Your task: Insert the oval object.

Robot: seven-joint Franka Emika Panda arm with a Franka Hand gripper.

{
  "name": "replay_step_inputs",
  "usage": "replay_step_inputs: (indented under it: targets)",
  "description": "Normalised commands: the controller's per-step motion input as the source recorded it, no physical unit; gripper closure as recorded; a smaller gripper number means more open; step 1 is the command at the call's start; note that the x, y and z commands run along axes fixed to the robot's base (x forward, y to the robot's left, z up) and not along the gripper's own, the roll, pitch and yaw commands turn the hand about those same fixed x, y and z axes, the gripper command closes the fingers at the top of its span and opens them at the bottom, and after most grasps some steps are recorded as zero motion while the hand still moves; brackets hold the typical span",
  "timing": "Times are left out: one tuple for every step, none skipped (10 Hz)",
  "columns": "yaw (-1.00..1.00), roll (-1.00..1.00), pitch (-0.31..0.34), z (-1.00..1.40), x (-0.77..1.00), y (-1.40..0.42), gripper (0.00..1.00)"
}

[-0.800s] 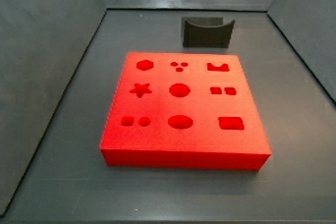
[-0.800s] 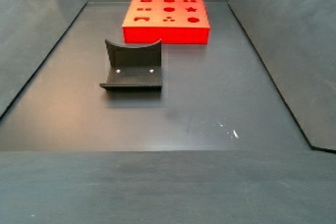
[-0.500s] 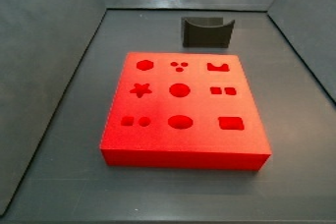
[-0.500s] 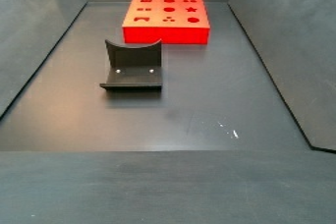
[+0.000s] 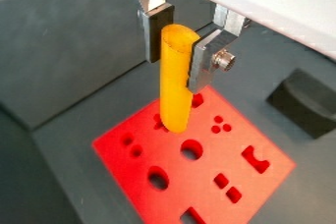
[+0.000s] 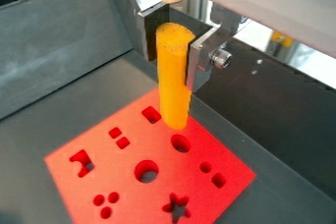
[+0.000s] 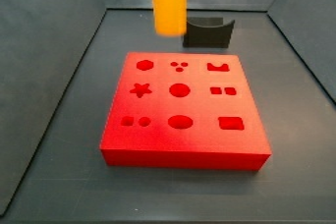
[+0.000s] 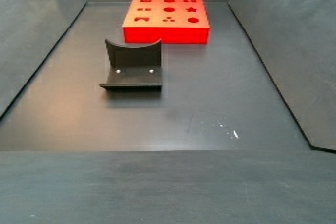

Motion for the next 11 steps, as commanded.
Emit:
replay_step_inputs:
  targets:
    - [0.47, 0.16, 0.069, -0.47, 0.17, -0.35, 1.0]
    - [0.31, 0.12, 0.273, -0.56, 0.14, -0.38, 1.0]
    - [0.16, 0.02, 0.244, -0.64, 0.16, -0.27, 1.0]
    - [0.22, -0.01, 0.114, -0.56, 0.09, -0.18, 1.0]
    - [0.21, -0.04, 0.0, -0.38, 0.06, -0.14, 1.0]
    - [0.15, 0.0, -0.004, -0.3, 0.12, -0.09, 1.0]
    - [0.33, 0.0, -0.011, -0.38, 0.2, -0.03, 1.0]
    - [0.37, 0.15, 0.0, -0.37, 0.53, -0.23, 1.0]
    - [0.25, 0.2, 0.0, -0.41, 0.71, -0.33, 1.0]
    - [0.14, 0.31, 0.0, -0.4, 0.76, -0.33, 1.0]
    - [0.04, 0.42, 0.07, -0.33, 0.78, -0.31, 1.0]
